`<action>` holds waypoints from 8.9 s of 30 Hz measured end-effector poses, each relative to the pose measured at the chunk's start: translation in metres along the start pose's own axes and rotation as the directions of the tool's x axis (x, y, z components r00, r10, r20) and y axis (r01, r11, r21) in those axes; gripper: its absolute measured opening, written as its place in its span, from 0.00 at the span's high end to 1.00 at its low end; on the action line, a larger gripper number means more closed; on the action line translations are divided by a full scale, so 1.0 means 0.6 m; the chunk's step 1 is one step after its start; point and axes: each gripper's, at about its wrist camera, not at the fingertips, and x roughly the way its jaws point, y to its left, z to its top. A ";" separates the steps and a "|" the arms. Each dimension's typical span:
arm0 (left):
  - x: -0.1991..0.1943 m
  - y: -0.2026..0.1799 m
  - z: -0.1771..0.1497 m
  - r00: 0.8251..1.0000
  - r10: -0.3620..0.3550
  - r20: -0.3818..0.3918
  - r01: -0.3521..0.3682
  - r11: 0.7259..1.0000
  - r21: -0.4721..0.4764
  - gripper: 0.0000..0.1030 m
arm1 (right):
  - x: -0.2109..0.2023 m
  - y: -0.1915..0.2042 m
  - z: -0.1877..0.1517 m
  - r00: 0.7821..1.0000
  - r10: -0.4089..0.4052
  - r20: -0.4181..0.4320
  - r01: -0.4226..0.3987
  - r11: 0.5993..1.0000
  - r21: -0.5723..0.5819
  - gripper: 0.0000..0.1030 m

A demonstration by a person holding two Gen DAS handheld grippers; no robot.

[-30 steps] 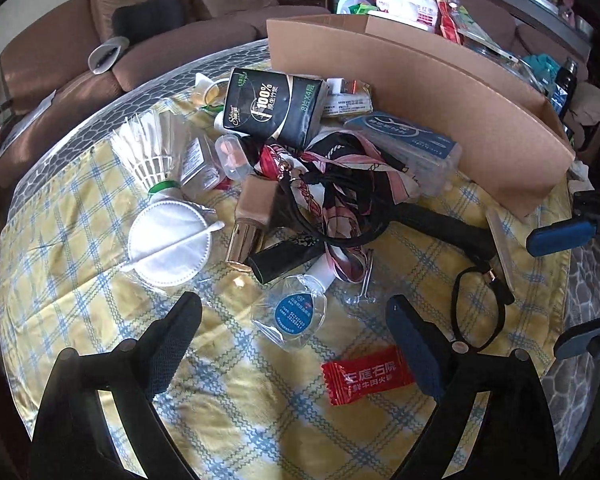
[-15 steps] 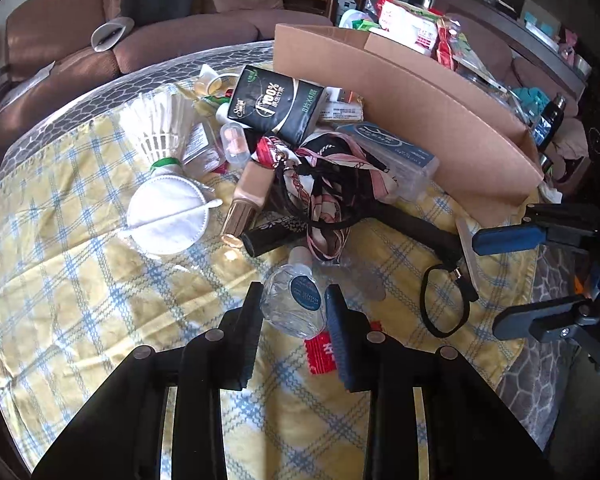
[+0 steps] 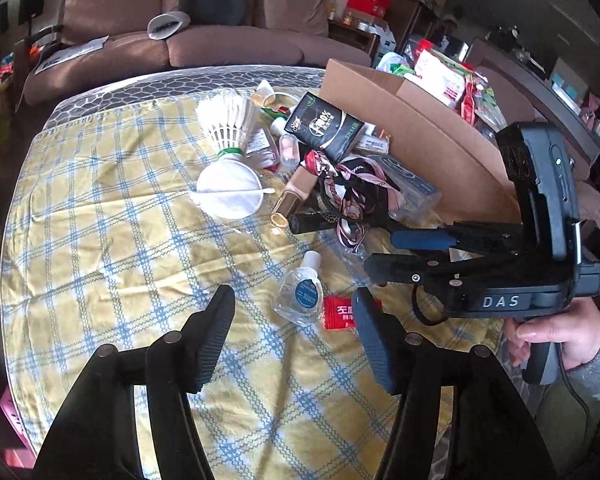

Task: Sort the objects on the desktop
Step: 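Grasp the clear perfume bottle with the left gripper, then grasp the foundation bottle with the right gripper while the left gripper holds the perfume bottle, then carry both bottles and pink ribbon into the box and open both grippers, then move both grippers back over the pile on the table, then grasp the white shuttlecock with the right gripper and lift it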

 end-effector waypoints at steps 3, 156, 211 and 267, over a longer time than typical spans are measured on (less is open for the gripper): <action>0.038 -0.032 0.003 0.997 0.041 -0.059 -0.034 0.991 0.127 0.40 | -0.010 -0.015 -0.007 0.999 0.041 0.011 -0.042 0.998 0.056 0.45; 0.167 -0.395 0.373 0.998 -0.056 -0.026 0.060 0.984 0.168 0.69 | -0.339 -0.378 0.224 0.984 -0.044 0.171 0.016 0.987 0.158 0.45; -0.033 -0.236 0.231 0.987 0.085 0.138 -0.085 0.996 -0.007 0.00 | -0.312 -0.211 0.129 0.964 -0.233 0.131 0.246 0.965 -0.095 0.00; -0.014 0.127 0.078 0.991 0.108 0.077 -0.095 0.983 -0.159 0.00 | 0.190 0.063 0.312 0.988 -0.119 -0.095 0.115 0.992 -0.048 0.27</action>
